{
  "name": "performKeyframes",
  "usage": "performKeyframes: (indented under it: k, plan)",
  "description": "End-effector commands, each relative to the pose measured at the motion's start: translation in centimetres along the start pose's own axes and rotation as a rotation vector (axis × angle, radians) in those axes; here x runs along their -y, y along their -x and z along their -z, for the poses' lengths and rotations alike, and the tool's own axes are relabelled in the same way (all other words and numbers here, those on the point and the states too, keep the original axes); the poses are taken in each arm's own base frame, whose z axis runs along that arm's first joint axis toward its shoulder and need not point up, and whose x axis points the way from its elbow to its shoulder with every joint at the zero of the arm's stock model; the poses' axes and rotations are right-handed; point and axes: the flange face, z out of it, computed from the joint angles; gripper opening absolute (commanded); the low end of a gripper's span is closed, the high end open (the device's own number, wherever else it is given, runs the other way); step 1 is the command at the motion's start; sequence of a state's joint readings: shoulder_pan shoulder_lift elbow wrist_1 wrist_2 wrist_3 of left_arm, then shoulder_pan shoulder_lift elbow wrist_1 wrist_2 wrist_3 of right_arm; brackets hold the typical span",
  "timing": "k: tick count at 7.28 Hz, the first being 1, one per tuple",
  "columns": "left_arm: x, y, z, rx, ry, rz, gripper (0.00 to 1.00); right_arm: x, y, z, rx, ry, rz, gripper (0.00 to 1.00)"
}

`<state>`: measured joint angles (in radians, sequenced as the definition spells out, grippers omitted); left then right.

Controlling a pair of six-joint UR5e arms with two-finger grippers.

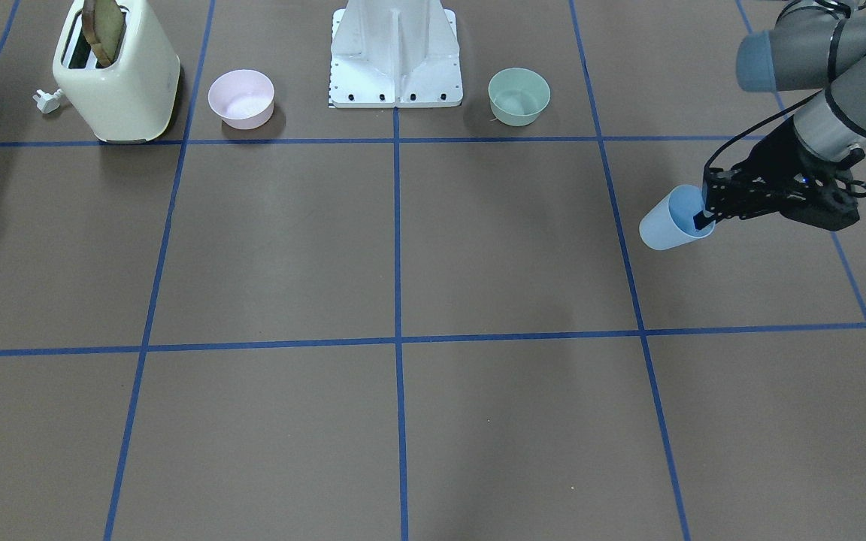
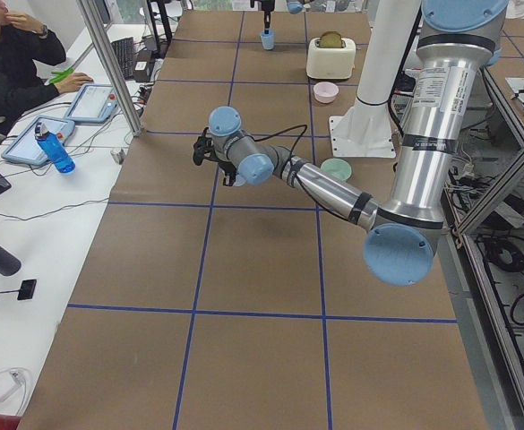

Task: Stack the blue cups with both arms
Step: 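Carry the held light-blue cup with the left gripper toward the table center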

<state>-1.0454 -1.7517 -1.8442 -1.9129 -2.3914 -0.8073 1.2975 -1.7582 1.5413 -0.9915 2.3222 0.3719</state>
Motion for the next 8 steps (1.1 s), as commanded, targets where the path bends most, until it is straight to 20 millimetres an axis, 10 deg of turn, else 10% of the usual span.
performKeyframes:
  k: [1,5,8]
  plan:
    - [0.0,-6.8,-3.1,-0.01,-0.006,0.058,0.0,1.6,1.4,1.9,0.07,-0.016,-0.005,0.0]
    - [-6.3,-26.8,-13.6,0.041,-0.012,0.14,0.0,10.6,7.4,10.7,0.09,-0.033,-0.091,0.0]
    - [-9.1,-33.4,-17.4,0.057,-0.025,0.177,0.0,17.0,13.5,14.7,0.082,-0.018,-0.104,0.0]
